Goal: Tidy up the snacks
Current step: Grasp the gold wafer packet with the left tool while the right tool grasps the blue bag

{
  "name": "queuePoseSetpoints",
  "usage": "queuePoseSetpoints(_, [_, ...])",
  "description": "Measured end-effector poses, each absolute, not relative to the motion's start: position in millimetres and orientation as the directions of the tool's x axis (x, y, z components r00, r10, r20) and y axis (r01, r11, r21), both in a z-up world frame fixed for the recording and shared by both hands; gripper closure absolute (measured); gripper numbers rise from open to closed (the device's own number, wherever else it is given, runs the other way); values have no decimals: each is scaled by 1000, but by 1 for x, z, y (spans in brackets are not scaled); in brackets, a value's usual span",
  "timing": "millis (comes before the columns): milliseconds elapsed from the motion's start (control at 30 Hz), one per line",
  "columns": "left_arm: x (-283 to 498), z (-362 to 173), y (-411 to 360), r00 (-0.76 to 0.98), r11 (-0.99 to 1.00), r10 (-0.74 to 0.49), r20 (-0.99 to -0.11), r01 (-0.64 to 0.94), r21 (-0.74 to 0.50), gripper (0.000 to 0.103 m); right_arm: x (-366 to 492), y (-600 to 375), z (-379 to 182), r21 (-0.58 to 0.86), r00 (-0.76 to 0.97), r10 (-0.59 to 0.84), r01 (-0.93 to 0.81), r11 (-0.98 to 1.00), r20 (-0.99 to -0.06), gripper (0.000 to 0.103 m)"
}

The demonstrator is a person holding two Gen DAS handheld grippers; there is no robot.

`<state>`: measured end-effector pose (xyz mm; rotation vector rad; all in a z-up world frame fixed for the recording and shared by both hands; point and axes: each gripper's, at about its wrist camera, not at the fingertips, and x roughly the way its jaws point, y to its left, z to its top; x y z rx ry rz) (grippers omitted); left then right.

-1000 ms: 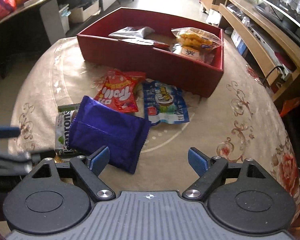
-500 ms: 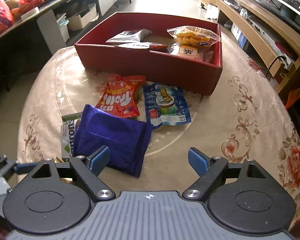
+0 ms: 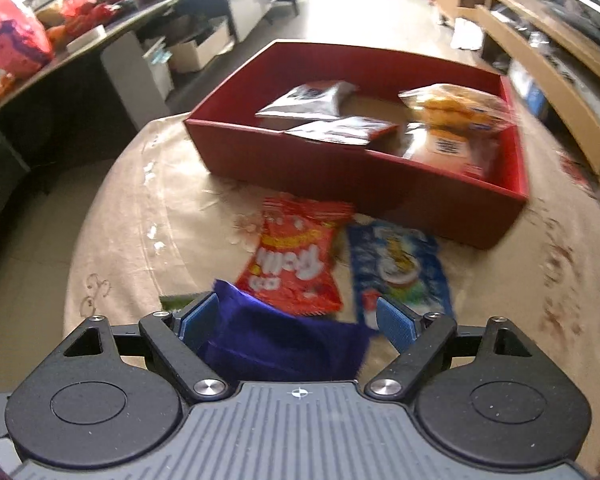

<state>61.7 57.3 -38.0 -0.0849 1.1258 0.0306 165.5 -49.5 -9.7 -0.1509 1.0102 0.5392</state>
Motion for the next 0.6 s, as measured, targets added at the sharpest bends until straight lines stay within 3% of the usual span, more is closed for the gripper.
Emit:
queuePoseSetpoints(367, [67, -37, 66, 415, 990, -58, -908, -94, -106, 59, 127, -82, -30, 229, 199, 380, -525, 820, -904, 13])
queuePoseSetpoints(600, [65, -37, 63, 417, 991, -59, -907, -87, -104, 58, 144, -82, -7, 215, 345, 404, -473, 854, -847, 13])
